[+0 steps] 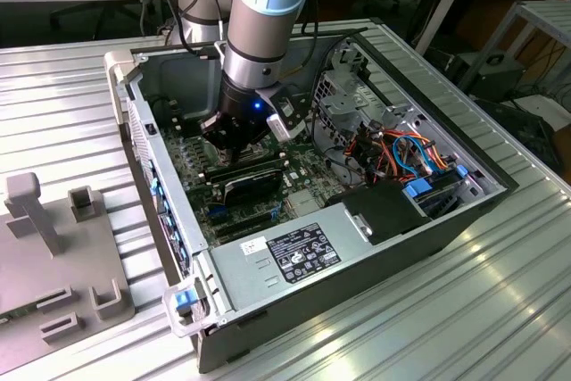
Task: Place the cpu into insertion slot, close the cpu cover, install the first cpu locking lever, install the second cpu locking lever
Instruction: 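Install the second cpu locking lever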
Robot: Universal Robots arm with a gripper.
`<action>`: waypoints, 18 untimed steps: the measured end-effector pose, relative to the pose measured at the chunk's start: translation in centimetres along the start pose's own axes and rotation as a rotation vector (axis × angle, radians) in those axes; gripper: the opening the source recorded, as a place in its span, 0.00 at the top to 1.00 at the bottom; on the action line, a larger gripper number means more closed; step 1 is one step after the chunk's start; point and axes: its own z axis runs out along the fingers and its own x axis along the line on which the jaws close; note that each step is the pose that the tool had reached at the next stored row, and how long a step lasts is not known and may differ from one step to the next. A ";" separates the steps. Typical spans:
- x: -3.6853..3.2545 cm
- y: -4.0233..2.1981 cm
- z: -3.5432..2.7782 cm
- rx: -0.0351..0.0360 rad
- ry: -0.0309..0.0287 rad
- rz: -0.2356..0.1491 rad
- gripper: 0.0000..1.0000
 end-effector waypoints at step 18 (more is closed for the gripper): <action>0.00 0.00 0.00 0.0000 0.0000 0.000 0.89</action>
